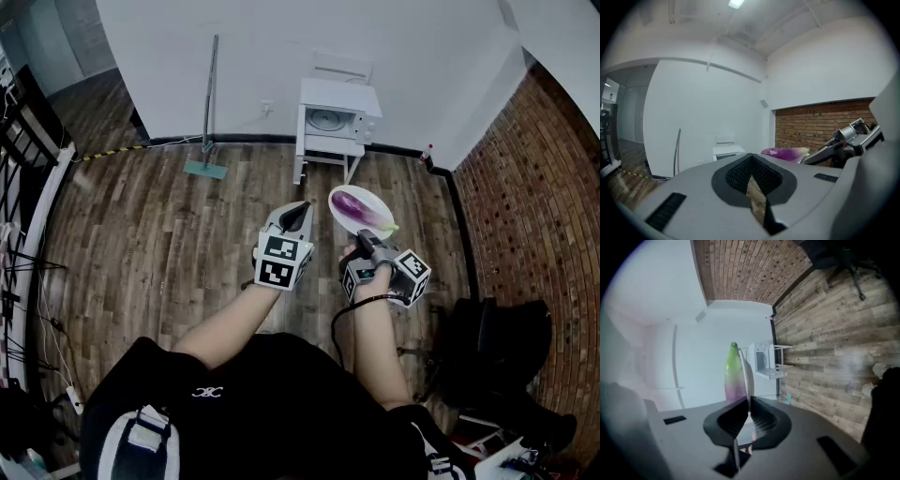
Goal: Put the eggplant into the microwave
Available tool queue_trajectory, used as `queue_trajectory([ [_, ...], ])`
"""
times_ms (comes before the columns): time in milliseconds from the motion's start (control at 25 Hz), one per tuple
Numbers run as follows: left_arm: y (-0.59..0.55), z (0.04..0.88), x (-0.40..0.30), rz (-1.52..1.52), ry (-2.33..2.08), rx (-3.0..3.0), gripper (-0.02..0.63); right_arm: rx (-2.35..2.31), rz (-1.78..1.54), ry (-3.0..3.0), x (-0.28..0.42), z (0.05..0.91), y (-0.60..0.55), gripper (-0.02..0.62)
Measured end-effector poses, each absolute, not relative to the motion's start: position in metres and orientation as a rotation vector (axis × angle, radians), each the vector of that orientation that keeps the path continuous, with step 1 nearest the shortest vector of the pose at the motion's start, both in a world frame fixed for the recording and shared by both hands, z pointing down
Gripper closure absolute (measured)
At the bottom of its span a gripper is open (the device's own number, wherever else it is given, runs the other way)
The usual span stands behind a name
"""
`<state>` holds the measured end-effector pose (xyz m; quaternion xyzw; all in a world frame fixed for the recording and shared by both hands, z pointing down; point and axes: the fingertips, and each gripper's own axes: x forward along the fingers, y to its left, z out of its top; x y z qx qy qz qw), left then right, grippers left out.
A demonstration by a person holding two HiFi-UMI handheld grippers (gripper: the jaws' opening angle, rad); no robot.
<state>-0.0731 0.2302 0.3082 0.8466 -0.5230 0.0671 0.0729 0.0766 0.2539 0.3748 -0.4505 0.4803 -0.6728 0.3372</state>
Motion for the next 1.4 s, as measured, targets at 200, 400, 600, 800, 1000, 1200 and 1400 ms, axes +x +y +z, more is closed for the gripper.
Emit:
queue_trajectory([
  [200, 0.232, 0.308, -0.090, 0.203, -1.585, 2.539, 0.607, -1.150, -1.752, 1.279, 0.056, 0.374, 0.255, 0.569],
  [400, 0.233, 0.315, -0.102, 0.184, -1.569, 2.537, 0.607, -1.167, -1.737, 1.280, 0.050, 0.376, 0.258, 0.569],
  [600, 0.231, 0.323, -0.111, 0.186, -1.546, 2.514, 0.607, -1.195, -1.731, 1.282, 0.044, 0.379, 0.259, 0.569],
  [800, 0.227, 0.340, -0.121, 0.301, -1.552, 2.513, 0.608, -1.219, -1.729, 1.282, 0.035, 0.385, 0.261, 0.569],
  [1000, 0.216, 0.338, -0.131, 0.280, -1.529, 2.557, 0.609, -1.242, -1.703, 1.280, 0.026, 0.385, 0.257, 0.569],
  [1200, 0.204, 0.332, -0.134, 0.246, -1.464, 2.595, 0.609, -1.259, -1.671, 1.251, 0.019, 0.381, 0.253, 0.569],
  [1400, 0.198, 0.336, -0.140, 0.232, -1.426, 2.609, 0.609, -1.272, -1.654, 1.236, 0.012, 0.381, 0.249, 0.569],
])
